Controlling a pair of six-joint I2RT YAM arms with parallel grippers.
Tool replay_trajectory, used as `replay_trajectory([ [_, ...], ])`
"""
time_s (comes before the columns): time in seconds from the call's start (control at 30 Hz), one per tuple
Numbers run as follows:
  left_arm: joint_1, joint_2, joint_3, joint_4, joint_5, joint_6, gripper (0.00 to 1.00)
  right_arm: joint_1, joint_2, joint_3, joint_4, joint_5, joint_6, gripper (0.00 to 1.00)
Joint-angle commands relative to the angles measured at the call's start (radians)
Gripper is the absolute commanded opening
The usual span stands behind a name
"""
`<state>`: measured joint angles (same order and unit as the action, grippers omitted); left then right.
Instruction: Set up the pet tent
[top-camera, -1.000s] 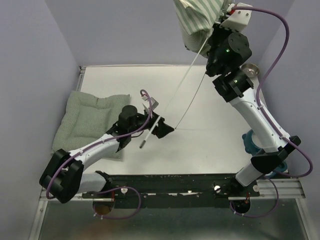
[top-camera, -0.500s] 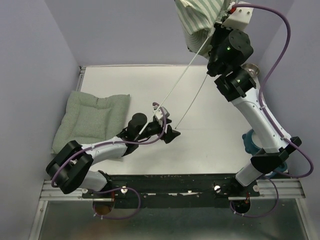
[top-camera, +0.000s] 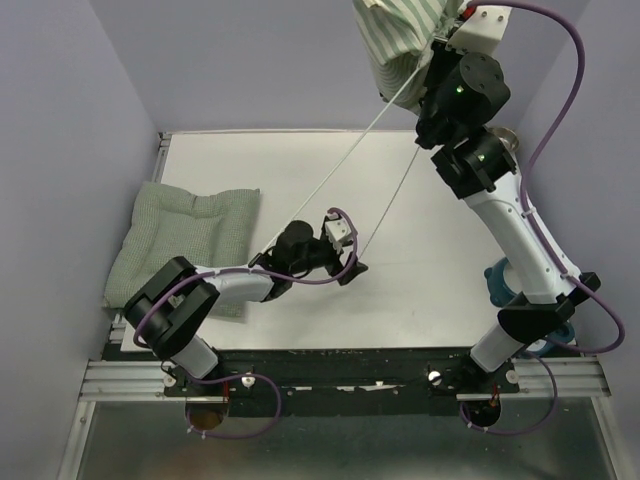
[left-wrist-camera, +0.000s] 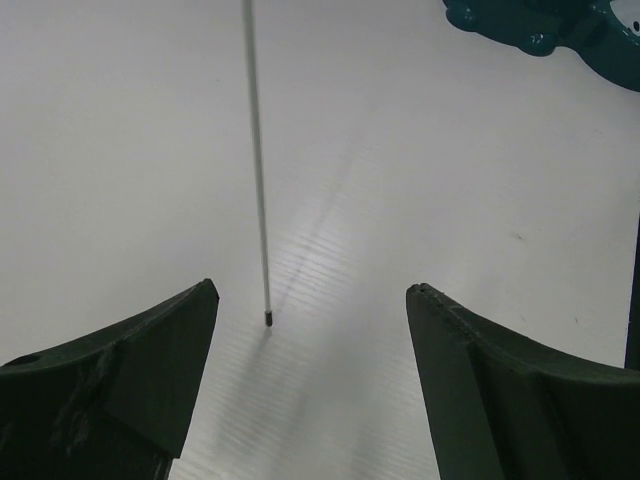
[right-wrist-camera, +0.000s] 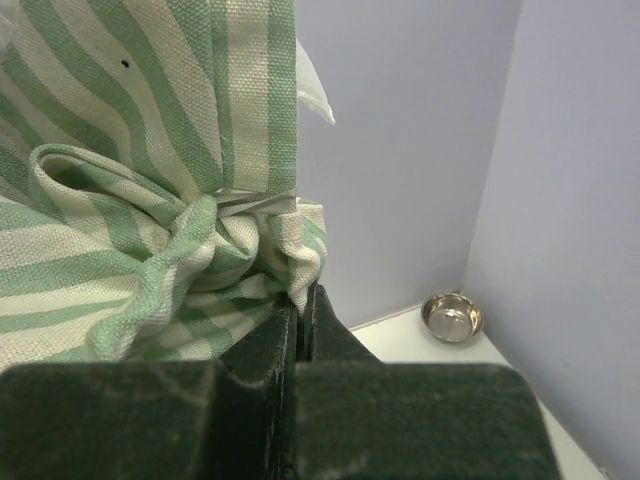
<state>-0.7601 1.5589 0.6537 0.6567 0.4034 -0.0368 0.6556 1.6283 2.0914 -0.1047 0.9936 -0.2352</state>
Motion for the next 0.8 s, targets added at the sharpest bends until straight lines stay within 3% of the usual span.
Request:
replay_trajectory([
  [0.0, -0.012, 0.003, 0.027, 0.061, -0.052, 0.029, 0.93, -0.008, 0.012, 0.065, -0.013, 0.108, -0.03, 0.01],
  [0.17, -0.03, -0.046, 0.04, 0.043, 0.138, -0.049, 0.96, -0.008, -0.01, 0.038, -0.004, 0.12, -0.024, 0.01],
  [0.43, -0.09, 0.004, 0.011, 0.084, -0.017, -0.14, 0.93, -0.007, -0.015, 0.064, -0.039, 0.114, -0.001, 0.01],
  [0.77, -0.09, 0.092, 0.012, 0.118, -0.032, -0.081, 0.93, 0.007, -0.057, 0.058, -0.181, 0.089, 0.088, 0.01],
])
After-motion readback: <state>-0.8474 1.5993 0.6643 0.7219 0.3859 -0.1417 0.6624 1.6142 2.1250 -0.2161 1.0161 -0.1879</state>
